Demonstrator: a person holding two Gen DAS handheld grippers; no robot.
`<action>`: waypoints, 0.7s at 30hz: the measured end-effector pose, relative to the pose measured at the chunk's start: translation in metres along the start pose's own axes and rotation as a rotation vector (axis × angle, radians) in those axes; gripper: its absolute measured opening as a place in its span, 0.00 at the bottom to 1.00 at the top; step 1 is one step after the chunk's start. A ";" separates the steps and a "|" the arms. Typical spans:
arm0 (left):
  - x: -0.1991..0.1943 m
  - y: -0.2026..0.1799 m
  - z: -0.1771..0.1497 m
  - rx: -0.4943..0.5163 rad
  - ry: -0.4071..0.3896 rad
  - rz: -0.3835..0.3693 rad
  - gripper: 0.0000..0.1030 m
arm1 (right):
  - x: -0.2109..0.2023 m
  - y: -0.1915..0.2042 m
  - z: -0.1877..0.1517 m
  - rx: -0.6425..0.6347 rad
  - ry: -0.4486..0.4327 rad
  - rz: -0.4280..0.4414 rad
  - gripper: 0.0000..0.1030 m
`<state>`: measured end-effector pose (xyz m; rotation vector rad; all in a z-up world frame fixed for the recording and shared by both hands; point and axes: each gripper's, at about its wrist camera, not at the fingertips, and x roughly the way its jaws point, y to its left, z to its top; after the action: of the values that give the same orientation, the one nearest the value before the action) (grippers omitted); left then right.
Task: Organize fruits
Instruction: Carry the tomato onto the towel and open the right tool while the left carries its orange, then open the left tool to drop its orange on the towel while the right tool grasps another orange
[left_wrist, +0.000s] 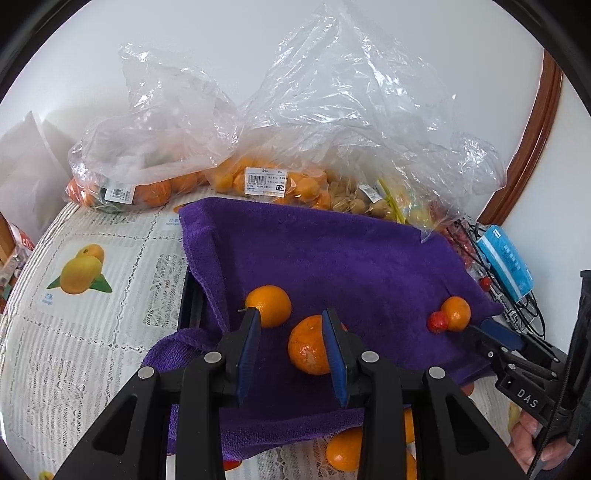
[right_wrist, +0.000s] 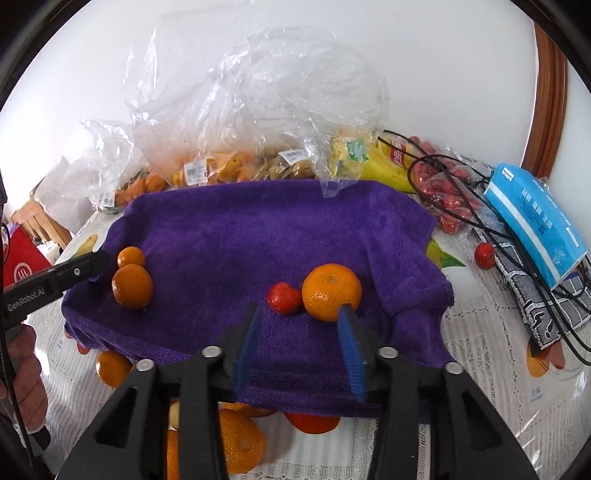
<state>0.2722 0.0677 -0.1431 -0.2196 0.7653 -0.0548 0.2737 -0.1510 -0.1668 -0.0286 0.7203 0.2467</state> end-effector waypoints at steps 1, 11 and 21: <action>0.000 0.000 0.000 -0.003 0.001 -0.002 0.33 | -0.001 0.000 0.000 0.001 -0.006 0.003 0.44; -0.006 0.003 0.004 -0.010 -0.010 0.021 0.45 | -0.023 0.004 -0.002 0.013 -0.066 0.022 0.49; -0.020 0.000 0.007 -0.014 -0.033 -0.008 0.46 | -0.041 0.028 -0.039 -0.054 0.020 0.074 0.48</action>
<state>0.2629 0.0715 -0.1247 -0.2364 0.7321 -0.0531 0.2121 -0.1365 -0.1673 -0.0556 0.7356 0.3368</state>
